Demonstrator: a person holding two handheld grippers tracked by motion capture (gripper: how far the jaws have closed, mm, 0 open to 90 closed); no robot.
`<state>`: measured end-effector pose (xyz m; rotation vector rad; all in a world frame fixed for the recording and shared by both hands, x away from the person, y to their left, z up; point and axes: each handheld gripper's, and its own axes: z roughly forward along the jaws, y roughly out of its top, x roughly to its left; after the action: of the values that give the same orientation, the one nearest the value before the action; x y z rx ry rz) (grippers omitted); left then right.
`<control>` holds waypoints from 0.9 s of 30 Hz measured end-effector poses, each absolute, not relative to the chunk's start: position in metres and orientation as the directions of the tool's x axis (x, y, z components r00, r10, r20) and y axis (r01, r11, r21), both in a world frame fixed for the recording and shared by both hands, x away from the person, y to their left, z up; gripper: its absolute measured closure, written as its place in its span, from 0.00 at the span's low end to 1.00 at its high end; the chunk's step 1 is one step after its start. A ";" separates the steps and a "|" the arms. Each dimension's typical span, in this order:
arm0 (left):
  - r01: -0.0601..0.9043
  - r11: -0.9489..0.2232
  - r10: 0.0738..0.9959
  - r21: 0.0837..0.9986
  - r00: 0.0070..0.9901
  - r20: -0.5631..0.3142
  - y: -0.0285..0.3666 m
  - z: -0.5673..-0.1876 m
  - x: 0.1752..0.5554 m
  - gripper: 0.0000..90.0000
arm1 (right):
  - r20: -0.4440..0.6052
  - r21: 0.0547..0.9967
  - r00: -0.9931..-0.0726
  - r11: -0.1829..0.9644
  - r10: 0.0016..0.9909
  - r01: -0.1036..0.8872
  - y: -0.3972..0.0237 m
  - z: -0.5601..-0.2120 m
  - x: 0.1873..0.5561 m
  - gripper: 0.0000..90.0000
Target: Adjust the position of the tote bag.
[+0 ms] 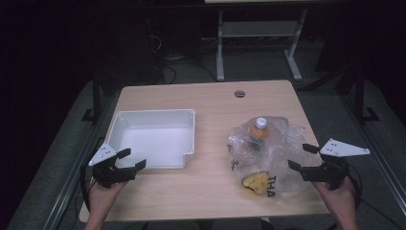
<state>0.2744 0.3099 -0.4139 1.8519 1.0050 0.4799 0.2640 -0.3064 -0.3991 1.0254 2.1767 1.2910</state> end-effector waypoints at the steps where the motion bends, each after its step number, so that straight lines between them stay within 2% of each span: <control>1: 0.436 -0.220 0.804 0.873 0.587 -0.090 0.310 -0.414 0.275 0.22 | 0.023 0.873 -0.648 0.300 0.761 0.383 -0.307 -0.399 0.264 0.19; 10: 0.444 -0.217 0.804 0.869 0.586 -0.099 0.313 -0.414 0.277 0.22 | 0.015 0.876 -0.653 0.305 0.758 0.374 -0.307 -0.399 0.264 0.18; 18: 0.431 -0.250 0.773 0.867 0.628 -0.089 0.301 -0.409 0.279 0.22 | 0.019 0.877 -0.648 0.299 0.762 0.377 -0.309 -0.397 0.262 0.18; 27: 0.413 -0.237 0.747 0.879 0.656 -0.107 0.292 -0.394 0.281 0.21 | 0.007 0.875 -0.652 0.311 0.758 0.370 -0.307 -0.394 0.260 0.18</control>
<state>0.2814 0.2923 -0.3936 1.8658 0.9183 0.4151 0.2603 -0.3074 -0.3938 1.0030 2.1755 1.2881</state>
